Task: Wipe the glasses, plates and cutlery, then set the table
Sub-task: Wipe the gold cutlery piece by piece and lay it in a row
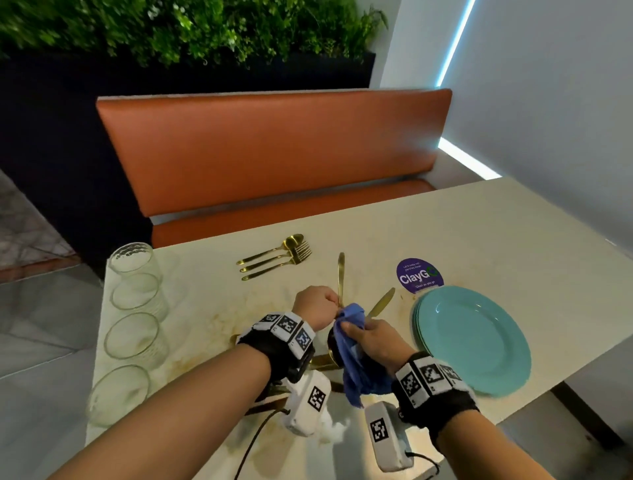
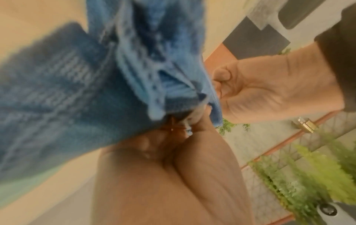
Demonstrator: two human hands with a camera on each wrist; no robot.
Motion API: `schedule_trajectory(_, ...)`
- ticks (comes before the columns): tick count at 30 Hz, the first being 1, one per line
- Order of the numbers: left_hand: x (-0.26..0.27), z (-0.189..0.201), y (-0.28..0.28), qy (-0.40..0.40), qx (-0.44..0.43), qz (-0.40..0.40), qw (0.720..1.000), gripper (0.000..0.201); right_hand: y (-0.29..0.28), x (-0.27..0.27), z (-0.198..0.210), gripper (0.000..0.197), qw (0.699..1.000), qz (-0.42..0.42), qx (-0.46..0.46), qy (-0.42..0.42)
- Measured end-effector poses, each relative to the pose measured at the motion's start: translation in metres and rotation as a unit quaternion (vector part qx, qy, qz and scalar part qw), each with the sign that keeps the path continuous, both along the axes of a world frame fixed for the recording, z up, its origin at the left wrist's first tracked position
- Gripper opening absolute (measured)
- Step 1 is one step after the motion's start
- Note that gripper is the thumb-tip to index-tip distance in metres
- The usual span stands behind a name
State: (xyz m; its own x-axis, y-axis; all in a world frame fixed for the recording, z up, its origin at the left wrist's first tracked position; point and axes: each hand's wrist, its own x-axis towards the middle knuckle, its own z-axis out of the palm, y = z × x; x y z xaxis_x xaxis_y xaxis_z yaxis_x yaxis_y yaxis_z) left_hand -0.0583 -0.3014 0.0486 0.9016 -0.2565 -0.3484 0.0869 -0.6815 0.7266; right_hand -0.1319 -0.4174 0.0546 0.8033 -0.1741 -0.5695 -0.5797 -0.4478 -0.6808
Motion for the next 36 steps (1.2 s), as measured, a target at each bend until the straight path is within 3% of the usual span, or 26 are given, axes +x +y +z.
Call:
schedule_trajectory(3,0.0,0.003,0.011,0.008,-0.05,0.049,0.998,0.014,0.012,0.014,-0.002,0.02,0.998,-0.05,0.032,0.024)
schedule_trajectory(6,0.002,0.006,0.019,0.031,-0.09,0.093,0.991,0.014,0.022,0.025,-0.002,0.048,0.99,-0.1,0.067,0.076)
schedule_trajectory(7,0.004,0.007,0.022,0.035,-0.101,0.105,0.989,0.015,0.027,0.026,-0.002,0.048,0.987,-0.11,0.09,0.077)
schedule_trajectory(12,0.01,0.01,0.031,0.02,-0.12,0.13,0.984,0.014,0.044,0.027,-0.008,0.005,0.972,-0.116,0.202,0.017)
schedule_trajectory(15,0.012,0.009,0.035,0.014,-0.138,0.162,0.977,0.009,0.043,0.037,-0.005,0.006,0.986,-0.085,0.145,-0.008)
schedule_trajectory(17,0.015,0.011,0.038,0.024,-0.161,0.191,0.968,0.003,0.041,0.044,0.002,0.02,0.994,-0.069,0.083,0.011)
schedule_trajectory(20,0.022,0.013,0.04,0.045,-0.202,0.225,0.952,0.006,0.041,0.05,0.004,0.034,0.994,-0.075,0.073,0.036)
schedule_trajectory(24,0.026,0.019,0.046,0.039,-0.231,0.241,0.942,0.009,0.043,0.051,0.001,0.012,0.995,-0.036,0.092,-0.007)
schedule_trajectory(27,0.029,0.021,0.055,0.055,-0.243,0.215,0.944,0.006,0.034,0.055,0.009,0.015,0.997,-0.01,0.054,-0.054)
schedule_trajectory(29,0.032,0.025,0.063,0.069,-0.254,0.199,0.944,0.017,0.025,0.059,0.015,0.019,0.997,0.028,0.023,-0.068)
schedule_trajectory(31,0.04,0.029,0.076,0.061,-0.264,0.215,0.938,0.041,0.017,0.062,0.022,0.015,0.994,0.08,-0.016,-0.07)
schedule_trajectory(33,0.048,0.035,0.093,0.025,-0.23,0.197,0.953,0.063,0.012,0.065,0.028,0.009,0.99,0.11,-0.069,-0.055)
schedule_trajectory(35,0.052,0.042,0.109,-0.036,-0.071,0.079,0.994,0.048,0.006,0.069,0.031,0.016,0.985,0.126,-0.116,-0.036)
schedule_trajectory(36,0.052,0.043,0.113,-0.061,0.031,0.003,0.998,0.035,0.005,0.07,0.034,0.019,0.981,0.136,-0.135,-0.032)
